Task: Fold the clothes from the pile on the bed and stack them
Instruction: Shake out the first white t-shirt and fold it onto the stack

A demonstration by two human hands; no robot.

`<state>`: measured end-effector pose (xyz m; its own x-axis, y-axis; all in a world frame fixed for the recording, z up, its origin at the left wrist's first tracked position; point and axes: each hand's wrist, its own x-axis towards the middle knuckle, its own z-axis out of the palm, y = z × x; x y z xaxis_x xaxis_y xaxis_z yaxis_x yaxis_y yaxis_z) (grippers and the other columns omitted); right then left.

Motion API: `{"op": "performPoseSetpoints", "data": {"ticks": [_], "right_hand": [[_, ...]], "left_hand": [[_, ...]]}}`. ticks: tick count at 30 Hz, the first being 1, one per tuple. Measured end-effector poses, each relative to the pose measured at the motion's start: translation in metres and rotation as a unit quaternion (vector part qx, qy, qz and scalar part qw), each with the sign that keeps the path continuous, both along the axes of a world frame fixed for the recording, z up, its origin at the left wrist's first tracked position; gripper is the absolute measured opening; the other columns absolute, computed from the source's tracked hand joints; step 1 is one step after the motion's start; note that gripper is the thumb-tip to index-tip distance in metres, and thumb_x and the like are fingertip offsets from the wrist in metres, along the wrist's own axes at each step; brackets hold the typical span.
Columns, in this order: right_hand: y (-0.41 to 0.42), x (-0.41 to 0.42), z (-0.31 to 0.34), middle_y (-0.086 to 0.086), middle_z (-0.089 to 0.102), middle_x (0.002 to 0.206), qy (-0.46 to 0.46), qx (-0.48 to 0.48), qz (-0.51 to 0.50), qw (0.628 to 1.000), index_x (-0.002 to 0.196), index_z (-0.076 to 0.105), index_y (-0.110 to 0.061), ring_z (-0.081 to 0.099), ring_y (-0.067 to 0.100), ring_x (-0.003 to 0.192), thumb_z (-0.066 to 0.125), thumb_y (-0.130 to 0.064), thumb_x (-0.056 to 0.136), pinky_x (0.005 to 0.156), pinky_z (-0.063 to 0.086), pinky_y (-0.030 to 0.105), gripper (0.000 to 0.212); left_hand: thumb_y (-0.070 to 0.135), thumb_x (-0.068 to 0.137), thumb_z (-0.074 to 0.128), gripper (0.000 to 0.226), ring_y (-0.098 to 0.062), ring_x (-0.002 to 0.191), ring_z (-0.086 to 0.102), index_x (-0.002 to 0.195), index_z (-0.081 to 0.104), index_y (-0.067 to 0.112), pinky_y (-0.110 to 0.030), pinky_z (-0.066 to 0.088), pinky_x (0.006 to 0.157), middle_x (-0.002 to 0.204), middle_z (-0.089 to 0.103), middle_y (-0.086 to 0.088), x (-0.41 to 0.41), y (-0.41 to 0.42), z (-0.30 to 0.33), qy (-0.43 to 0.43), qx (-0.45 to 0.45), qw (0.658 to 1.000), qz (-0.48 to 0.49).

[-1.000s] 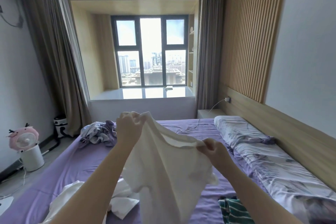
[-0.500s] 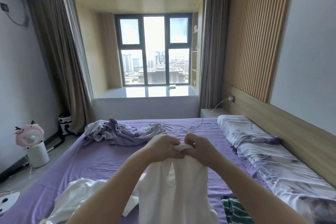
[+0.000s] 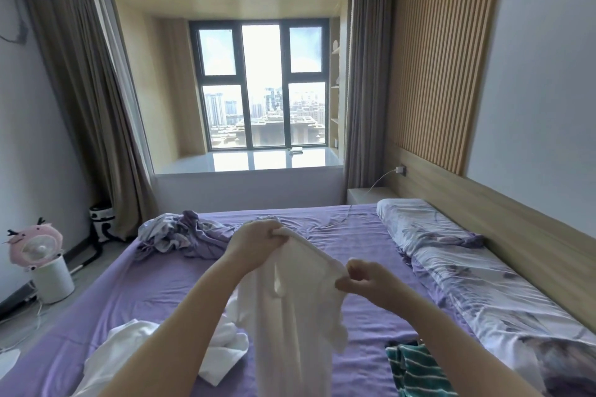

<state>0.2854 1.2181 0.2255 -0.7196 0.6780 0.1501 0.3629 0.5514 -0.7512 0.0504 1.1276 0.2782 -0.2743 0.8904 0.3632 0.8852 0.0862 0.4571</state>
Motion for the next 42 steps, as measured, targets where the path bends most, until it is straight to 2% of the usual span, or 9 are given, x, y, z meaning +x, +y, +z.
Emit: {"op": "performPoseSetpoints", "data": {"ticks": [4,8,10,14,19,28,31,34,42], "right_hand": [[-0.007,-0.014,0.017,-0.004,0.048,0.056,0.114,-0.035,-0.022,0.993,0.064,0.052,-0.016,0.043,0.008,0.052,0.069,-0.023,0.084,0.054,0.039,0.017,0.027],[-0.018,-0.035,0.028,-0.001,0.052,0.049,0.089,0.049,-0.036,0.994,0.066,0.062,-0.011,0.049,0.011,0.043,0.065,-0.028,0.086,0.051,0.041,0.024,0.026],[-0.019,-0.040,0.030,0.001,0.053,0.053,0.082,0.060,-0.049,0.994,0.067,0.063,-0.006,0.053,0.013,0.047,0.064,-0.026,0.087,0.054,0.045,0.027,0.028],[-0.016,-0.032,0.027,0.008,0.065,0.075,0.199,-0.174,0.003,0.964,0.089,0.066,0.001,0.066,0.015,0.070,0.057,-0.005,0.090,0.065,0.059,0.035,0.011],[-0.019,-0.027,0.006,-0.007,0.065,0.071,0.100,-0.162,0.043,0.981,0.086,0.066,-0.010,0.060,0.006,0.068,0.065,-0.003,0.084,0.063,0.051,0.019,0.007],[-0.013,-0.042,0.007,0.011,0.070,0.077,0.248,-0.269,-0.034,0.930,0.090,0.068,0.000,0.068,0.021,0.069,0.066,-0.010,0.085,0.060,0.055,0.030,0.011],[-0.014,-0.046,0.006,0.006,0.068,0.073,0.275,-0.288,-0.025,0.917,0.090,0.067,-0.002,0.065,0.017,0.069,0.060,-0.008,0.089,0.062,0.055,0.028,0.010],[-0.012,-0.046,0.007,0.006,0.065,0.070,0.286,-0.285,-0.068,0.912,0.083,0.063,-0.006,0.064,0.013,0.063,0.053,-0.008,0.094,0.054,0.052,0.024,0.014],[-0.012,-0.036,0.007,0.002,0.062,0.076,0.171,-0.026,-0.114,0.978,0.075,0.063,-0.018,0.061,0.019,0.072,0.053,0.008,0.081,0.069,0.053,0.032,0.029]], "left_hand": [[0.024,0.081,0.056,0.016,-0.022,0.092,0.052,0.085,0.064,0.037,-0.026,0.033,0.071,0.082,0.062,0.007,0.004,-0.001,-0.005,0.032,-0.025,0.999,0.024],[0.061,0.058,0.057,0.061,-0.012,0.098,0.048,0.117,0.057,0.044,-0.027,0.040,0.089,0.100,0.063,0.011,0.023,-0.002,-0.018,0.057,-0.091,0.991,-0.078],[0.062,0.055,0.060,0.057,-0.012,0.090,0.051,0.103,0.065,0.031,-0.028,0.043,0.081,0.091,0.063,0.009,0.028,-0.001,-0.026,0.010,-0.082,0.993,-0.083],[0.025,0.071,0.078,0.029,-0.008,0.063,0.040,0.073,0.060,0.002,-0.028,0.036,0.061,0.068,0.048,0.002,0.021,-0.001,-0.038,-0.205,-0.017,0.973,-0.104],[0.030,0.064,0.068,0.015,-0.007,0.060,0.044,0.064,0.057,0.020,-0.025,0.035,0.060,0.060,0.049,0.010,0.022,-0.001,-0.034,-0.363,0.063,0.928,-0.056],[0.079,0.051,0.065,0.085,-0.017,0.096,0.061,0.105,0.054,0.015,-0.035,0.050,0.083,0.100,0.065,0.001,0.042,0.003,-0.030,-0.213,-0.082,0.974,-0.017],[0.062,0.054,0.073,0.063,-0.016,0.093,0.066,0.099,0.066,0.017,-0.038,0.053,0.087,0.096,0.071,0.001,0.044,0.003,-0.032,-0.245,-0.100,0.963,-0.056],[0.022,0.074,0.079,0.013,-0.007,0.066,0.060,0.074,0.067,0.016,-0.024,0.051,0.065,0.071,0.064,0.005,0.035,0.001,-0.037,-0.320,-0.074,0.942,-0.062],[0.009,0.085,0.064,0.015,-0.024,0.074,0.063,0.097,0.071,0.001,-0.029,0.050,0.068,0.085,0.068,-0.014,0.016,-0.006,-0.033,-0.573,-0.022,0.817,-0.066]]}}
